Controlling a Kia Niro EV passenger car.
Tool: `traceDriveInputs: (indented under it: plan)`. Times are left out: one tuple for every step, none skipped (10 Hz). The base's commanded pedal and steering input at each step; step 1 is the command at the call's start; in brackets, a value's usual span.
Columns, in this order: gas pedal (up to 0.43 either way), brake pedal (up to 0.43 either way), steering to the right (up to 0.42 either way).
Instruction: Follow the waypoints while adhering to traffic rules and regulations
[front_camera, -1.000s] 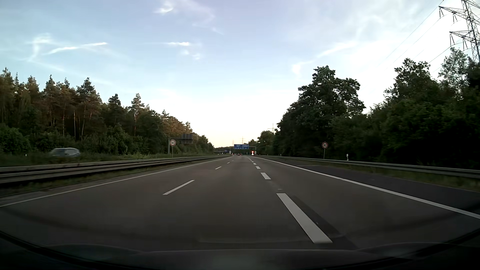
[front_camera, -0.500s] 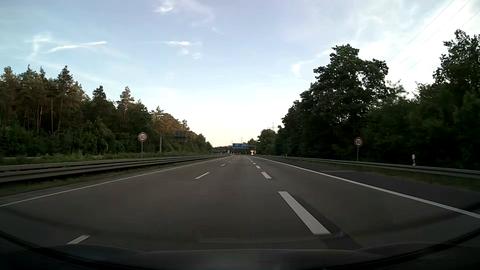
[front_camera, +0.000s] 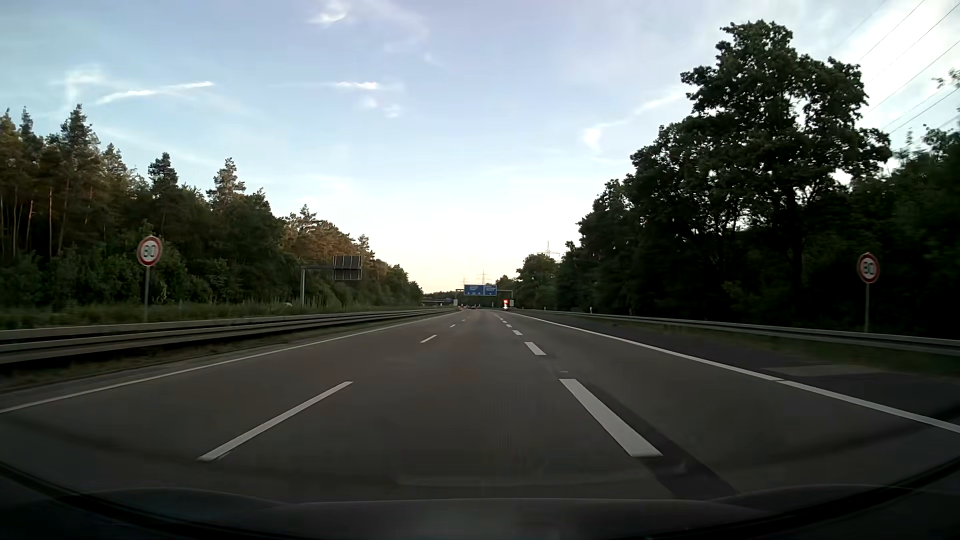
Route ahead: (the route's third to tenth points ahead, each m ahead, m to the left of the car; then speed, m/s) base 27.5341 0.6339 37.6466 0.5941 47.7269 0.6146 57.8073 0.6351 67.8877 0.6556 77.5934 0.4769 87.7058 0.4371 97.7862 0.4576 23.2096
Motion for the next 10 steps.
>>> traceDriveInputs:
  plan:
    - [0.157, 0.0, 0.001]
    - [0.157, 0.0, 0.001]
    - [0.157, 0.0, 0.001]
    - [0.157, 0.0, 0.001]
    - [0.157, 0.0, 0.001]
    - [0.157, 0.0, 0.001]
    - [0.157, 0.0, 0.001]
    - [0.157, 0.0, 0.001]
    - [0.157, 0.0, 0.001]
    - [0.157, 0.0, 0.001]
